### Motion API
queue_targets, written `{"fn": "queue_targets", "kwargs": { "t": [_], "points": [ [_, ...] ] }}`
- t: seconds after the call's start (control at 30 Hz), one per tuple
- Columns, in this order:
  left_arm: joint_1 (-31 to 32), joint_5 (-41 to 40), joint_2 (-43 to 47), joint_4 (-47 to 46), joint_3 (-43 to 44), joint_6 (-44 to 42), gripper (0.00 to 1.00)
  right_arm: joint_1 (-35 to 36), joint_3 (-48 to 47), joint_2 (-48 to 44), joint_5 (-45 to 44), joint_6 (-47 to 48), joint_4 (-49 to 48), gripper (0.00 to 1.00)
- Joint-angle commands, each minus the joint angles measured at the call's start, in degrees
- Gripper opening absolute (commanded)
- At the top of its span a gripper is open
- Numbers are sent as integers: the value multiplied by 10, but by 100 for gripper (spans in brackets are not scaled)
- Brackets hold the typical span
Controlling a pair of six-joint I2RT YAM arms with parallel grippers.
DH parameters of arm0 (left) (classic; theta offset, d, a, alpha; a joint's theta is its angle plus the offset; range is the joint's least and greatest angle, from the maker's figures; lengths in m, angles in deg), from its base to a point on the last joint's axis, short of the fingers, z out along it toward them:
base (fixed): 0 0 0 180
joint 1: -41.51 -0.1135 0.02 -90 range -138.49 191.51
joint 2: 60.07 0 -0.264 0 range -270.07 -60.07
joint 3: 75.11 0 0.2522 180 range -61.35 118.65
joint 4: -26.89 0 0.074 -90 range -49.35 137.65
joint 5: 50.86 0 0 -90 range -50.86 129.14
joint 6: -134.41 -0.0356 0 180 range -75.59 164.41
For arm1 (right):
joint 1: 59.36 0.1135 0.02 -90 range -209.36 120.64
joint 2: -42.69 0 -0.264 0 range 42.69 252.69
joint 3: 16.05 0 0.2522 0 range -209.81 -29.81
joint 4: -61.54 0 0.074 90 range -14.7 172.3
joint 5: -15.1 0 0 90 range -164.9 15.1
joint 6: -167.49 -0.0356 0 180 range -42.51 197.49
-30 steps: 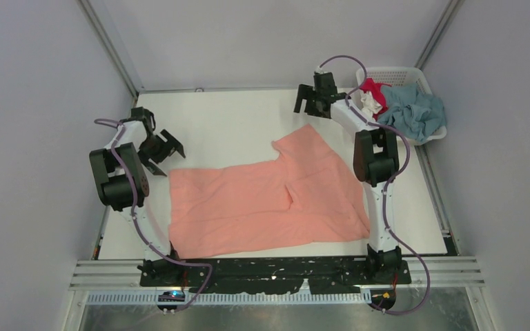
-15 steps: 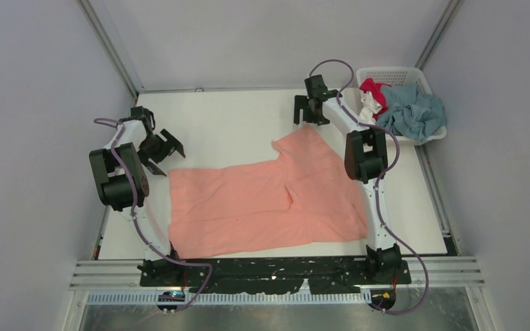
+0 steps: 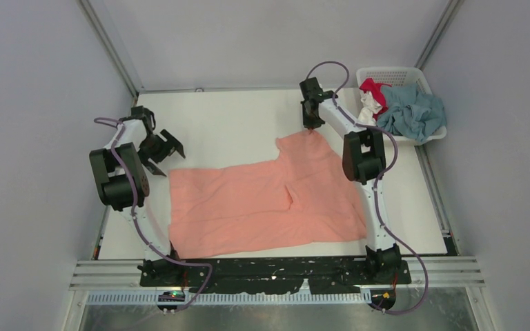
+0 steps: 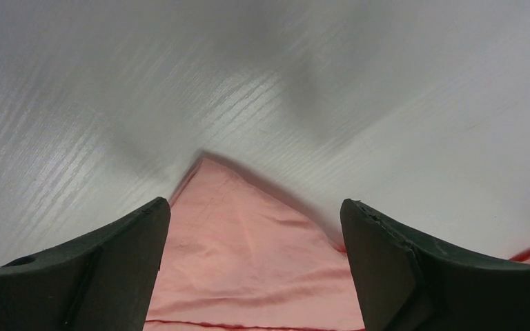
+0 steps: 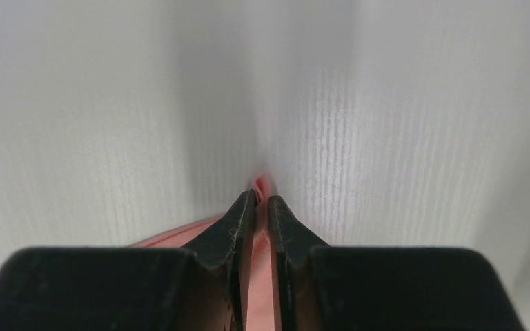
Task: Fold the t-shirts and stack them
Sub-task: Grab the side of the flattened tshirt furthest away from the robot with both arms
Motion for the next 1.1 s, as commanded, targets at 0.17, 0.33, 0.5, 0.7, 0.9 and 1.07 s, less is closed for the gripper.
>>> {"fn": "queue_targets", "kwargs": {
  "t": [0.17, 0.33, 0.5, 0.7, 0.9, 1.07],
  "points": [
    [39, -31, -34, 54, 104, 9, 92, -45, 42, -67, -18, 51, -24, 15],
    [64, -57, -69, 99, 157, 15, 90, -50, 49, -74, -9, 66, -30, 15],
    [87, -64, -88, 115, 187, 31, 88, -61, 72, -89, -6, 80, -38, 14],
    [119, -97, -127, 154, 253, 86, 82, -61, 91, -109, 13, 96, -49, 14],
    [153, -138, -112, 169, 222, 108, 78, -67, 110, -131, 1, 113, -49, 14],
    [158, -141, -102, 167, 205, 144, 72, -69, 131, -148, 3, 122, -59, 15]
  ]
}}
